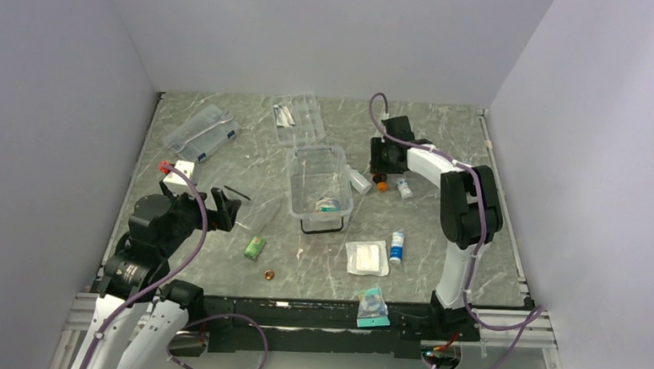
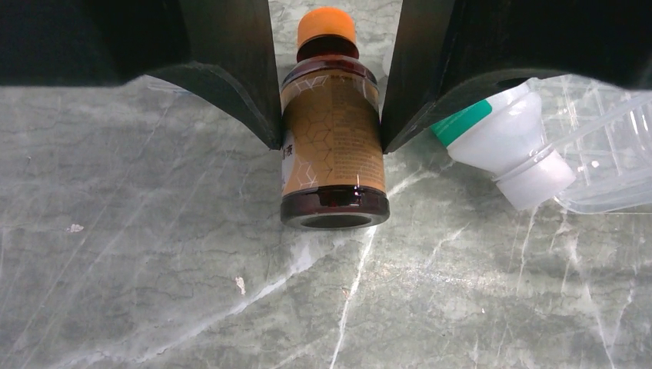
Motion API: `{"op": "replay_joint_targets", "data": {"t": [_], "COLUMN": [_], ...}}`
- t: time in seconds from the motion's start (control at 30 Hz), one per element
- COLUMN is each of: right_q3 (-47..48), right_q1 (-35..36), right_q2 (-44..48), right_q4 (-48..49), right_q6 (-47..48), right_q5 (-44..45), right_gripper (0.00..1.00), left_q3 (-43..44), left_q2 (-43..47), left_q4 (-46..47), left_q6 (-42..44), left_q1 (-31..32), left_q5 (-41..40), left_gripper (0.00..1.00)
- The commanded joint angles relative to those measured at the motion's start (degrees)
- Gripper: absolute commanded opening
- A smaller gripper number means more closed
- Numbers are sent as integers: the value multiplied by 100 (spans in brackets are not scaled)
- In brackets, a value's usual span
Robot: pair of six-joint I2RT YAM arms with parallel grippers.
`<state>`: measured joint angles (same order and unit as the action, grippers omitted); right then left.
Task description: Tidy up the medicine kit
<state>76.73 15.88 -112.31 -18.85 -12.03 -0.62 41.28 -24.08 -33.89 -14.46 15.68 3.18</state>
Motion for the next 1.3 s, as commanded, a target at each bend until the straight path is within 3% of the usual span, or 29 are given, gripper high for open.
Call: {"op": "replay_joint_targets", "data": {"t": [0.0,0.47,0.9,1.27], "right_q3": [-15,246,333,729], "right_q1": [8,68,310,1454], "right_q2": [-199,-140,1282,2339], "right_q4": [-39,-227,-423,-524], "right_q6": [-45,-11,-45,-494], "right_q5": [48,51,513,1103], "right_gripper": [51,11,6,5], "left_q3": [188,188,188,194], "left_q2": [62,61,112,144], "left_q4": [102,111,110,110], "left_q6": [6,12,13,13], "left_q1": [-4,-3,2,-4], "left_q5": [60,85,93,85], "left_gripper": [99,98,99,99]}}
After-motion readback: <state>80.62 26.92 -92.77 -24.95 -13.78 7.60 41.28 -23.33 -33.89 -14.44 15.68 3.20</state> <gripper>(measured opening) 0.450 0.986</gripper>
